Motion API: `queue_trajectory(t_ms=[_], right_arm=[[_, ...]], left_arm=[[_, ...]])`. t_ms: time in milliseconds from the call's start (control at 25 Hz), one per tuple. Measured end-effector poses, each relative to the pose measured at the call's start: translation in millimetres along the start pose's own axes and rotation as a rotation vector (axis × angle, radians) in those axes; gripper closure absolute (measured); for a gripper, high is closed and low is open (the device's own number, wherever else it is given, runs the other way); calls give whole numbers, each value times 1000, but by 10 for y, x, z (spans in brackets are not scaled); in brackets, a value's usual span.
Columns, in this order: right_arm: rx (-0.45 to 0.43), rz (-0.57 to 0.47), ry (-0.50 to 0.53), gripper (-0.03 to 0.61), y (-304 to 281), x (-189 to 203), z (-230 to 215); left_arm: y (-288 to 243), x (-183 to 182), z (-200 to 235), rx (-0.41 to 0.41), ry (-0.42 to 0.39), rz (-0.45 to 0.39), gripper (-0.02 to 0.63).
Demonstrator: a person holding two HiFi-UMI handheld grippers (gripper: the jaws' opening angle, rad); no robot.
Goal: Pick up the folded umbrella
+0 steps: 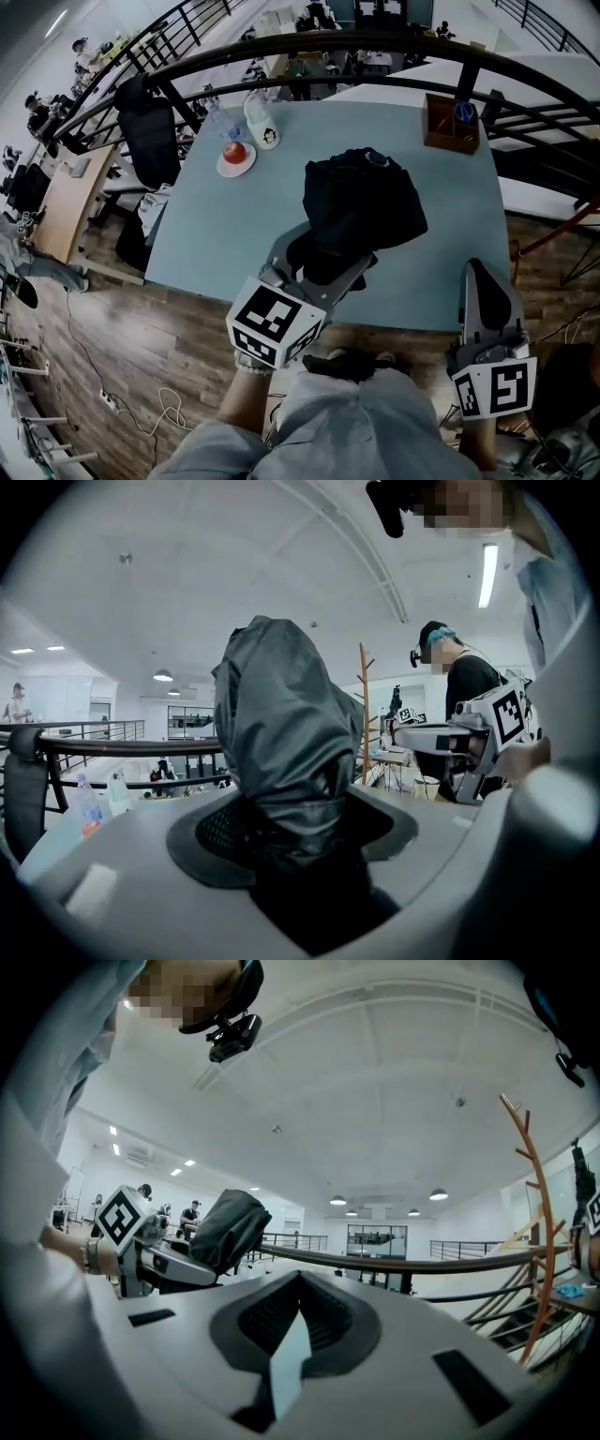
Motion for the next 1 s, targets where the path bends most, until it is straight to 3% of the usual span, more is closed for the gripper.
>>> queue_trajectory(t_ms=[520,1000], right_arm=[[-58,20,4,581,-108,81,69],[-41,26,-6,581,-45,127,33]], left_arm=[[385,120,24,-82,72,0,327],[319,122,-64,-55,52,22,327]])
Point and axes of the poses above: the fingertips, and each gripper's own axes: y backward along the fingers, z to its left, x out of its underside, the point moved 5 cm from there along y, backward along the fingers, and after that the axes turned 2 degrees about -z, right-handed, at the moved point
